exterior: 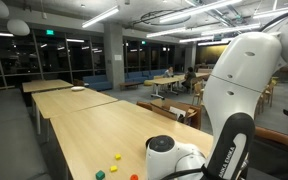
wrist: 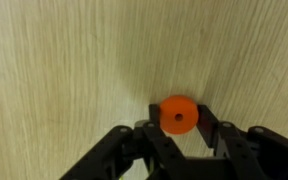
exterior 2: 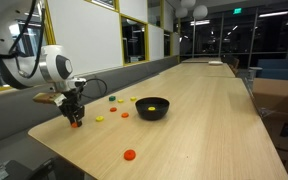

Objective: Put some of the discs on the table into the bowl

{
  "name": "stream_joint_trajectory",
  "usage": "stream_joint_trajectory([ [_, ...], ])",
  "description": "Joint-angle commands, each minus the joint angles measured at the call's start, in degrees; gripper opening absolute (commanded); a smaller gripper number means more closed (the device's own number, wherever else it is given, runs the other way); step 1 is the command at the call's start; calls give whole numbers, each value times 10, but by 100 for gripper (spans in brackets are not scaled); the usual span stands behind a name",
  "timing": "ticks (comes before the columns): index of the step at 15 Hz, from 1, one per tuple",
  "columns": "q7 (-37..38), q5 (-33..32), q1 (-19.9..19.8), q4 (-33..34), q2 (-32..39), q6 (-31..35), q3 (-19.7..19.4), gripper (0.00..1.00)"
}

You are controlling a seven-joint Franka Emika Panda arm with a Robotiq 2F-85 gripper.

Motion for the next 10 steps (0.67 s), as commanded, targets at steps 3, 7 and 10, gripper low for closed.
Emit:
stream_joint_trajectory([
  [3, 39, -50, 24, -11, -57, -10, -68, 25],
  [7, 73, -116, 5, -10, -109, -16, -116, 25],
  [10, 83, -134, -10, -11, -145, -14, -160, 25],
])
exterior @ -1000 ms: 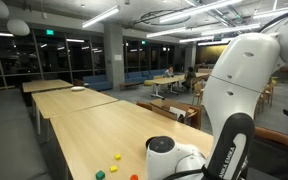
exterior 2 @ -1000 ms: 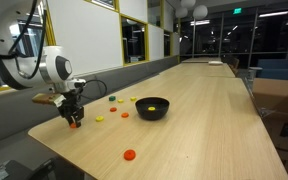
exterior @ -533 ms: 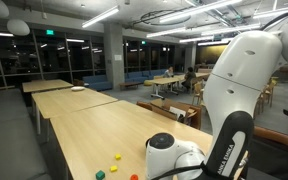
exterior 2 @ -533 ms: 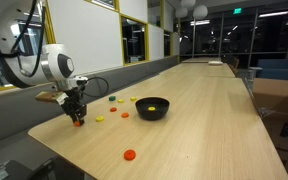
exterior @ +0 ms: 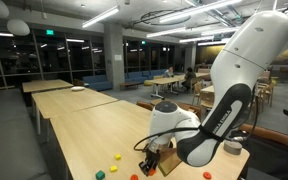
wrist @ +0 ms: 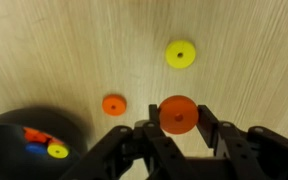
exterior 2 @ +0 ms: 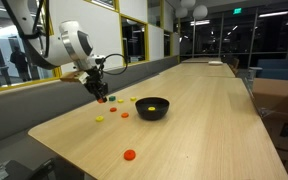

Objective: Put some of the discs on the table into the bowl

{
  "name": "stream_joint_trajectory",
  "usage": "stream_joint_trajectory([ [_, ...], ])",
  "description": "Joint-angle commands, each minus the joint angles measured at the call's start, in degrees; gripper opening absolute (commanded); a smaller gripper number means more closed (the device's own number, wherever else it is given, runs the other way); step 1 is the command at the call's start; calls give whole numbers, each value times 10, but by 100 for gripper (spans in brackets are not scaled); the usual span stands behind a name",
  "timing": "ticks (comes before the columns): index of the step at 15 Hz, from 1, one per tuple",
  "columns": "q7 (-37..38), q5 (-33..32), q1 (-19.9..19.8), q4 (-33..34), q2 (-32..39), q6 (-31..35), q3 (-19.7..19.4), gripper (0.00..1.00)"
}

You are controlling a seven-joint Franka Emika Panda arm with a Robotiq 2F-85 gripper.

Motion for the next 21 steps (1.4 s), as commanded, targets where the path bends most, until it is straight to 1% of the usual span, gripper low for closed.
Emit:
stream_joint_trajectory([
  [1, 24, -26, -16, -7, -55, -9, -49, 25],
  [3, 20, -16, -31, -4, -65, -6, -76, 25],
  [5, 11, 1, -52, -4, -68, -3, -94, 25],
  [9, 4, 26, -85, -4, -56, 0, -110, 25],
  [11, -3, 48, -102, -4, -48, 0, -105, 25],
  [12, 15, 29, -175, -2, -50, -4, -39, 26],
  [13, 9, 41, -190, -2, -45, -4, -25, 67],
  [14, 5, 49, -211, -1, -40, -5, -5, 68],
  [16, -2, 69, -245, 5, -30, -9, 27, 82],
  [18, -1, 79, -264, 11, -21, -13, 49, 98],
  [19, -2, 83, -270, 13, -19, -15, 57, 100],
  [21, -7, 88, -272, 16, -23, -26, 76, 100],
])
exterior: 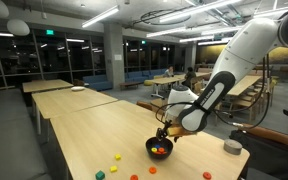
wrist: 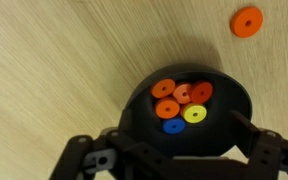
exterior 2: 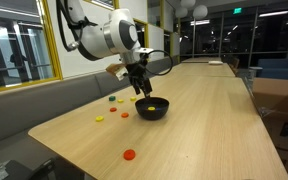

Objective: Put some of the discs on the table into the bowl

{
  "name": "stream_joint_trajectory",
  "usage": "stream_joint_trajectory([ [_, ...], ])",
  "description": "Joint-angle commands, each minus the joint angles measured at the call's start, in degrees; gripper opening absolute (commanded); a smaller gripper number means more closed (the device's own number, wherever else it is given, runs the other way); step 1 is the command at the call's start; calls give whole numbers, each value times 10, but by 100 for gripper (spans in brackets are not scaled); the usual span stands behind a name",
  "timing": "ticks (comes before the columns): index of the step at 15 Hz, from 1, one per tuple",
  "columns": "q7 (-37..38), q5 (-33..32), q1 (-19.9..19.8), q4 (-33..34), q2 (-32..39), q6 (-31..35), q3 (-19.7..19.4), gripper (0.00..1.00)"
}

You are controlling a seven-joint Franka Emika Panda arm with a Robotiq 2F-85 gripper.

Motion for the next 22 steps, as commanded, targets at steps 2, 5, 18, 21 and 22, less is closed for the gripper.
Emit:
stream_joint_trajectory([
  [2, -22, 20, -10, 14, -11, -32, 57, 100],
  [5, -30, 21, 2, 6, -20, -40, 100, 100],
  [18, -81, 97, 42, -8, 65, -34, 210, 100],
  [21, -74, 83, 63, 9, 95, -43, 193, 100],
  [22, -74, 82, 67, 18, 104, -47, 188, 100],
])
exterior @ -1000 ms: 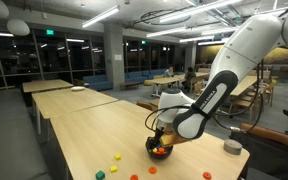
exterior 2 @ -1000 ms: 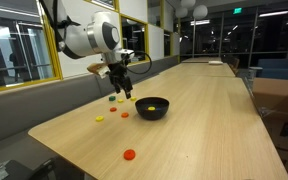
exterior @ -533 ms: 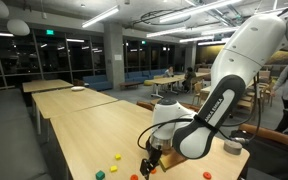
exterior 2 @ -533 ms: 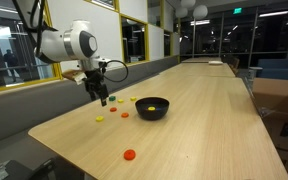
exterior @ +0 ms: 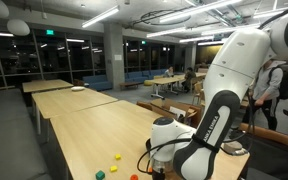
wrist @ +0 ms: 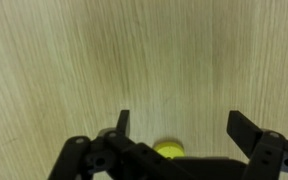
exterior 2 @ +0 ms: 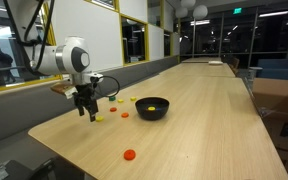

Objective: Put some of the discs on the table into the bowl

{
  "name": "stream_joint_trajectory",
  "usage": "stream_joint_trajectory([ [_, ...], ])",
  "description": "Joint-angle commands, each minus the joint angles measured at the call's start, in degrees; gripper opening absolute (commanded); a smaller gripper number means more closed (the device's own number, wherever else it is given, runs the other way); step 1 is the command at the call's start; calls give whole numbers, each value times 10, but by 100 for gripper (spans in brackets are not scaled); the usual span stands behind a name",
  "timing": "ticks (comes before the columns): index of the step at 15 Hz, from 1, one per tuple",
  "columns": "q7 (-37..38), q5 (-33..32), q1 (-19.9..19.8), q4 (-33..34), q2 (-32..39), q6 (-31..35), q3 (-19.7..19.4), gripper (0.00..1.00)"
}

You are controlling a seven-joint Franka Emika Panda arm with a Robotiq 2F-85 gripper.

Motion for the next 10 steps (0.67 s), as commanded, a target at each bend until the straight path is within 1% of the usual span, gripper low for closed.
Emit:
stream_joint_trajectory([
  [1, -14, 3, 22, 35, 32, -11, -22, 100],
  [10, -32, 2, 34, 85, 70, -20, -56, 100],
])
